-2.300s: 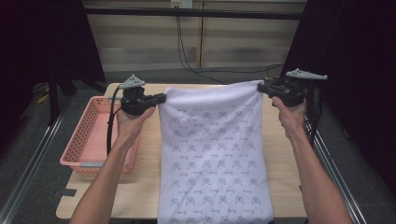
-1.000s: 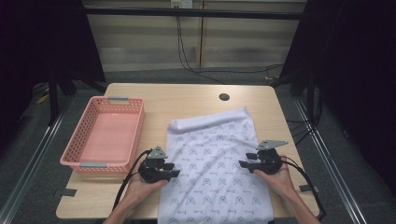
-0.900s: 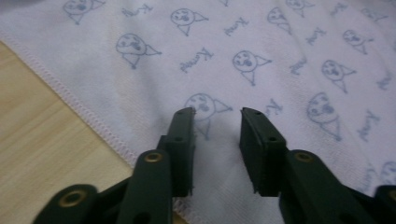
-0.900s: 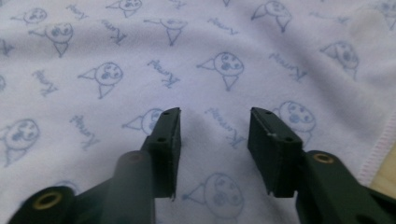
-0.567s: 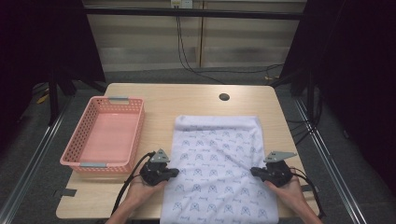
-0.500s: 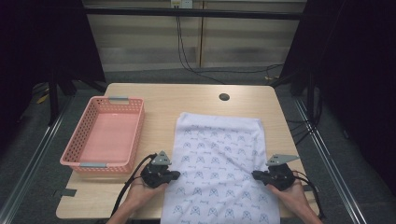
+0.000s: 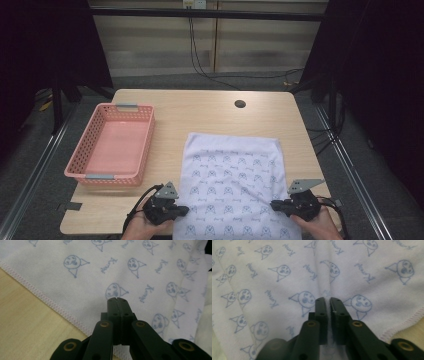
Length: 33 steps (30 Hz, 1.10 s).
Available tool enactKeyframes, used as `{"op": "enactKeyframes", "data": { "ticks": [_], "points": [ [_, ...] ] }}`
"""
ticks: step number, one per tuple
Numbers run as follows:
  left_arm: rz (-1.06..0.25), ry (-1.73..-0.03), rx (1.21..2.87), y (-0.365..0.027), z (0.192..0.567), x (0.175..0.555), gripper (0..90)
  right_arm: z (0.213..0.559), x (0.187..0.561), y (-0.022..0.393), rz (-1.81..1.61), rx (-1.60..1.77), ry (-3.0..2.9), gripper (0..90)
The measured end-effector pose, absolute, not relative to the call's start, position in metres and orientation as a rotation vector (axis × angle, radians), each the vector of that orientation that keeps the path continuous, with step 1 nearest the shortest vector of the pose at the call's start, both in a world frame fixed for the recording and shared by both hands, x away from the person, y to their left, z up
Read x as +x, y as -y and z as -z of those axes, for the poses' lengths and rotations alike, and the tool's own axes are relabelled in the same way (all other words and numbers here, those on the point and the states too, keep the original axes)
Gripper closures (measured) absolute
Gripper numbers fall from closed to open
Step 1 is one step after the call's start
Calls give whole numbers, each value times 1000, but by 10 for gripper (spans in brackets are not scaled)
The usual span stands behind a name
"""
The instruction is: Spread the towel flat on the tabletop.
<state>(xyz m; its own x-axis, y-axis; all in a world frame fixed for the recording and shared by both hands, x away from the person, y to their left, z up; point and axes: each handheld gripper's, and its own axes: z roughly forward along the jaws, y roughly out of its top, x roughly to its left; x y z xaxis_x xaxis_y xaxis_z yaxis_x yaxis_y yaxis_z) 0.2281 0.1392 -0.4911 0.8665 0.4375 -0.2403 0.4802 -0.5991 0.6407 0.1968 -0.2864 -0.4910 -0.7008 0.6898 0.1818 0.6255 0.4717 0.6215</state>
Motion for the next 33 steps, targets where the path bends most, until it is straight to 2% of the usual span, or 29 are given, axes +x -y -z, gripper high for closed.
{"op": "enactKeyframes", "data": {
  "ticks": [1,2,6,12,15,18,19,20,22,25,27,29,32,33],
  "points": [
    [80,-664,2273,-140,490,231,895,488,196,287,-1073,1158,-2596,761],
    [84,-663,2272,-139,491,234,893,487,198,288,-1108,1176,-2571,730],
    [39,-685,2234,-136,487,255,855,483,209,294,-1140,1208,-2494,681],
    [-29,-731,2177,-128,486,287,682,481,220,294,-1136,1211,-2450,636],
    [-35,-747,2200,-122,495,299,664,479,229,295,-1146,1212,-2415,613],
    [-82,-706,2261,-119,497,292,768,479,237,296,-1132,1209,-2396,602],
    [-82,-706,2261,-119,497,292,865,479,240,296,-1129,1222,-2386,596],
    [-93,-693,2277,-119,496,290,865,479,240,296,-1129,1222,-2386,596],
    [-93,-699,2276,-119,496,288,889,483,255,293,-1107,1230,-2363,519],
    [-70,-695,2278,-120,496,285,893,488,265,288,-1065,1231,-2373,518],
    [-36,-696,2274,-124,496,282,895,495,271,282,-1007,1208,-2407,618],
    [-25,-699,2271,-126,496,279,895,498,269,278,-967,1189,-2412,662],
    [9,-695,2276,-129,495,274,896,497,267,279,-969,1193,-2421,865],
    [9,-695,2276,-129,495,274,896,497,267,279,-969,1193,-2421,865]
  ]
}}
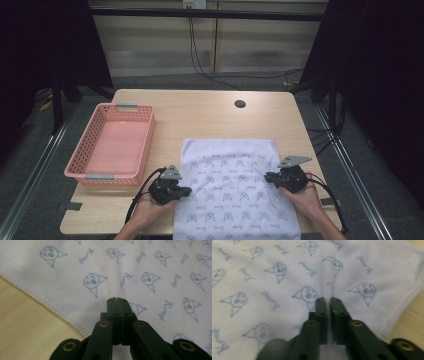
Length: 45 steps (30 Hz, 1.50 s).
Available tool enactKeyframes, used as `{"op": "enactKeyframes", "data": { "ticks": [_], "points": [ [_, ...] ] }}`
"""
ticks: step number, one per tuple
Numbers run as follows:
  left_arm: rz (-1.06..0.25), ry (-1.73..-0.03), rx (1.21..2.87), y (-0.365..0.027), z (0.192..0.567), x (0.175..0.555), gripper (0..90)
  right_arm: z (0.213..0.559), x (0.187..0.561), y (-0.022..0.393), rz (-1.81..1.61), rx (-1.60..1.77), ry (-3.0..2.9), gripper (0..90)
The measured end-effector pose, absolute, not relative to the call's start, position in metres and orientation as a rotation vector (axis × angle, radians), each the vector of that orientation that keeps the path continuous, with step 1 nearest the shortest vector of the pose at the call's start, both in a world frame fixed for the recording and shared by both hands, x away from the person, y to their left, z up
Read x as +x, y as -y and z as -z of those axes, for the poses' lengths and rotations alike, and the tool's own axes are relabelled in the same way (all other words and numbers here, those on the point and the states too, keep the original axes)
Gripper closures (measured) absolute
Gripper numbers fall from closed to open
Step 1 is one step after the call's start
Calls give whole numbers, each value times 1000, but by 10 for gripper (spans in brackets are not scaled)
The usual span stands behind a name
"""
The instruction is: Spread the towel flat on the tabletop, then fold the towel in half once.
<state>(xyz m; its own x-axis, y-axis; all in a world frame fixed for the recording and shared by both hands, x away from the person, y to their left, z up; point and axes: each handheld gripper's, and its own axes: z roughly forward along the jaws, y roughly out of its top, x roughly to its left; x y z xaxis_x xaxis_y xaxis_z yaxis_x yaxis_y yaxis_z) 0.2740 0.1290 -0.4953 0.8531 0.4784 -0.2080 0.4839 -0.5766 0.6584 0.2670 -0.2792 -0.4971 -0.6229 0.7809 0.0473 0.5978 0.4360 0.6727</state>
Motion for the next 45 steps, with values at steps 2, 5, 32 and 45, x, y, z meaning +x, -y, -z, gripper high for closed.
{"op": "enactKeyframes", "data": {
  "ticks": [2,5,32,45],
  "points": [
    [-16,-690,2299,-131,493,268,896,497,263,278,-984,1180,-2431,875],
    [26,-678,2276,-137,492,260,896,493,254,278,-966,1157,-2488,874],
    [-162,-867,2073,-136,482,345,581,506,356,302,-945,1350,-2210,661],
    [-144,-965,2040,-136,494,379,514,503,356,306,-1054,1375,-2242,870]
  ]
}}
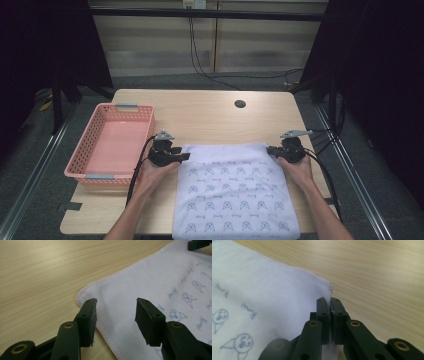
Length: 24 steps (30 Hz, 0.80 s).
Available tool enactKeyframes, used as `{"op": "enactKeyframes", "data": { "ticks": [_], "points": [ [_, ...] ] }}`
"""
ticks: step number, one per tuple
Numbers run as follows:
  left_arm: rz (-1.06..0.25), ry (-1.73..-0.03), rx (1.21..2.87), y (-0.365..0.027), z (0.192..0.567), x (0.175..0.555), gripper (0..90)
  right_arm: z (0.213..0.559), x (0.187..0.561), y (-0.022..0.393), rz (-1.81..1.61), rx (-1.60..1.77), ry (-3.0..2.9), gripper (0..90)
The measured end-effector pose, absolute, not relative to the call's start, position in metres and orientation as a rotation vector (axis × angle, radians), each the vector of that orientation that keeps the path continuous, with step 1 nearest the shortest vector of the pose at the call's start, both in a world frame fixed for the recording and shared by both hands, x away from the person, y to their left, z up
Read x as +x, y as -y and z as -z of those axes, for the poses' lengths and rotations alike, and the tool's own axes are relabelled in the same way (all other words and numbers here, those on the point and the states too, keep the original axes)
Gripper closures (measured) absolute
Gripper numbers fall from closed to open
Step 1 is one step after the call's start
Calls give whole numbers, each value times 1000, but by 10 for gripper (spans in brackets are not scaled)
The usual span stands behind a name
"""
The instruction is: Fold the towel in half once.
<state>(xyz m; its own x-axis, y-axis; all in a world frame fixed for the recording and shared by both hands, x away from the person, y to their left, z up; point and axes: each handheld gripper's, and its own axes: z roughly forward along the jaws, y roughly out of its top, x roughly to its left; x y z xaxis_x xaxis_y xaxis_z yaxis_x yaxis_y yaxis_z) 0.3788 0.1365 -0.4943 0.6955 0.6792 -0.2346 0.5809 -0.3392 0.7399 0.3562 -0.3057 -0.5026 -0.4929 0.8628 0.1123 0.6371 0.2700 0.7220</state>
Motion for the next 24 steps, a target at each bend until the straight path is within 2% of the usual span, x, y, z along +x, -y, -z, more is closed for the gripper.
{"op": "enactKeyframes", "data": {
  "ticks": [9,13,14,15,16,17,18,24],
  "points": [
    [-187,-988,2104,-131,503,388,496,497,356,307,-1113,1369,-2236,871],
    [-198,-972,2120,-130,503,389,519,495,355,306,-1138,1365,-2236,872],
    [-182,-955,2126,-126,503,388,615,492,354,306,-1161,1364,-2230,872],
    [-153,-951,2129,-124,503,388,664,491,354,306,-1166,1362,-2231,871],
    [-153,-951,2129,-124,503,388,752,491,354,306,-1166,1362,-2231,871],
    [-134,-932,2147,-122,503,389,752,490,353,306,-1172,1355,-2233,871],
    [-149,-923,2139,-119,503,387,861,487,352,307,-1186,1351,-2222,871],
    [-149,-876,2049,-125,480,384,870,471,346,314,-1249,1345,-2183,875]
  ]
}}
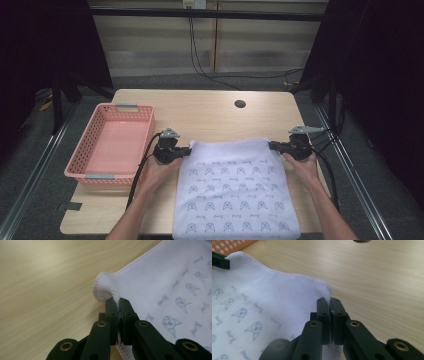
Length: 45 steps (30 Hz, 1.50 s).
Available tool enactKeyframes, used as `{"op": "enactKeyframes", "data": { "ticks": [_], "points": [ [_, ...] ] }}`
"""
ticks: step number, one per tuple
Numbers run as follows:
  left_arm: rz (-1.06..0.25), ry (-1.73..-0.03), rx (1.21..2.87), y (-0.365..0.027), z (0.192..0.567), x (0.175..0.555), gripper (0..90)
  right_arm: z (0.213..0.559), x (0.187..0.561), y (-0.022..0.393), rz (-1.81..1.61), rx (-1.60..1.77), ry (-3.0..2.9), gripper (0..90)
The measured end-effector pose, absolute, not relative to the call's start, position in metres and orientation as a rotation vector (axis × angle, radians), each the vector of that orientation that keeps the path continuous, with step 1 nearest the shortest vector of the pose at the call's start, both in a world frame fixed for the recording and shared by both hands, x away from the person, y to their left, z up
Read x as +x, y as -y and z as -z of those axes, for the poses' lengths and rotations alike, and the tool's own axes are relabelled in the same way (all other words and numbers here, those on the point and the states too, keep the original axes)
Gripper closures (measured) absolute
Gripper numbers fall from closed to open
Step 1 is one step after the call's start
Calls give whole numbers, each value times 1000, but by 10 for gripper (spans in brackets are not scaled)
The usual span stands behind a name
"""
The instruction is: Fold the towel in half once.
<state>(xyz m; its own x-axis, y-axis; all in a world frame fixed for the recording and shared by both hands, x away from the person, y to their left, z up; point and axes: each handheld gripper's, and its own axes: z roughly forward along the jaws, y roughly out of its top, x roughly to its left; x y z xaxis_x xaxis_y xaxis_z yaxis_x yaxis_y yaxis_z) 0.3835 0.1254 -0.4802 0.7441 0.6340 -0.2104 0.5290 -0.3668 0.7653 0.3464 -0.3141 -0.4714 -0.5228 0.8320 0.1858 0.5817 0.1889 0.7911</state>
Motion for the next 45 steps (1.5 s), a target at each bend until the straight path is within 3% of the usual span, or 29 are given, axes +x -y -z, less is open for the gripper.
{"op": "enactKeyframes", "data": {
  "ticks": [14,25,34,40,45],
  "points": [
    [-223,-790,1834,-142,386,405,870,380,364,334,-1405,1250,-2008,876],
    [-260,-764,1813,-143,350,422,870,342,387,333,-1402,1236,-1994,878],
    [-340,-711,1740,-143,293,425,870,274,400,331,-1416,1203,-1910,880],
    [-334,-691,1761,-148,300,415,871,278,389,334,-1467,1189,-1912,880],
    [-284,-687,1812,-148,333,389,870,312,366,337,-1499,1198,-1967,880]
  ]
}}
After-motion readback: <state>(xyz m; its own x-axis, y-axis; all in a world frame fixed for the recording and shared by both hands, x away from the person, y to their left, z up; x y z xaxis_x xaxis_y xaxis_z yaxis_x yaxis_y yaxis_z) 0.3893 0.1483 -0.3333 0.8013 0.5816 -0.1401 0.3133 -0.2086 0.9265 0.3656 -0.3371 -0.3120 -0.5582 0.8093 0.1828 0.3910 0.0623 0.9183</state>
